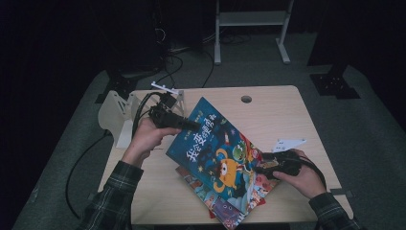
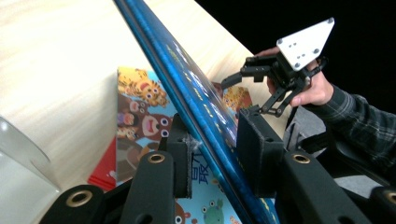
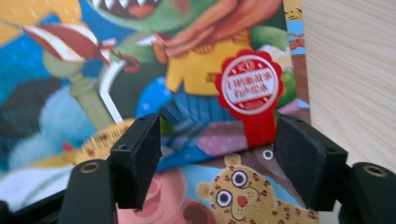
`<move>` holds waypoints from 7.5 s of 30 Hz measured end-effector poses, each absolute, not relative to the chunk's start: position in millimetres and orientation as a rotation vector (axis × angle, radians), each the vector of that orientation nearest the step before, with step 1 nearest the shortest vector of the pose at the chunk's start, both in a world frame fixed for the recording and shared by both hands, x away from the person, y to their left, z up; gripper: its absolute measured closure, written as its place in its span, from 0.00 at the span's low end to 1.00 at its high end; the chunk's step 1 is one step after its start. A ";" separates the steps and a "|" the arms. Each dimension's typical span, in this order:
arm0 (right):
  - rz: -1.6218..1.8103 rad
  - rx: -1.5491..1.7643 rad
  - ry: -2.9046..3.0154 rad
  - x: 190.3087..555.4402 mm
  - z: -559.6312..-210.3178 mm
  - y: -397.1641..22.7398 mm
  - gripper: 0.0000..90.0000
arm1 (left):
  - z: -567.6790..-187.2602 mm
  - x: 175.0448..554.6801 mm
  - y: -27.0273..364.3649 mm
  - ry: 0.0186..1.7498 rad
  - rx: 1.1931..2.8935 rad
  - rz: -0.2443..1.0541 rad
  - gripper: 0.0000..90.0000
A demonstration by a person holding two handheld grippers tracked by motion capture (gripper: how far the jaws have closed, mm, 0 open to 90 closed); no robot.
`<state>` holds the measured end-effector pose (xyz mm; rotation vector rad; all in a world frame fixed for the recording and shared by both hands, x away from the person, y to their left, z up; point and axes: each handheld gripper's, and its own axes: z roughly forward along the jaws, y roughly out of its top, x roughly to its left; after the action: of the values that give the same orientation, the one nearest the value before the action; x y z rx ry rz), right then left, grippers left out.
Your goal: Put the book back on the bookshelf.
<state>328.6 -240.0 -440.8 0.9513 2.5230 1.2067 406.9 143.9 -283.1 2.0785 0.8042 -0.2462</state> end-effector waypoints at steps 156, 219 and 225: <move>0.955 1.393 2.112 389.2 -485.9 -316.2 0.24 | -196.2 398.9 402.3 1.583 1.895 0.295 0.92; 0.960 1.373 2.133 387.9 -485.7 -313.3 0.24 | -213.1 436.8 413.8 1.726 1.797 0.394 0.67; 0.961 1.371 2.133 387.7 -485.7 -313.1 0.24 | -211.7 434.2 413.5 1.711 1.801 0.421 0.63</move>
<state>387.7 -313.1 -485.7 1.3715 2.1329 0.9608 434.2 413.5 -211.7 1.8012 1.7113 0.4211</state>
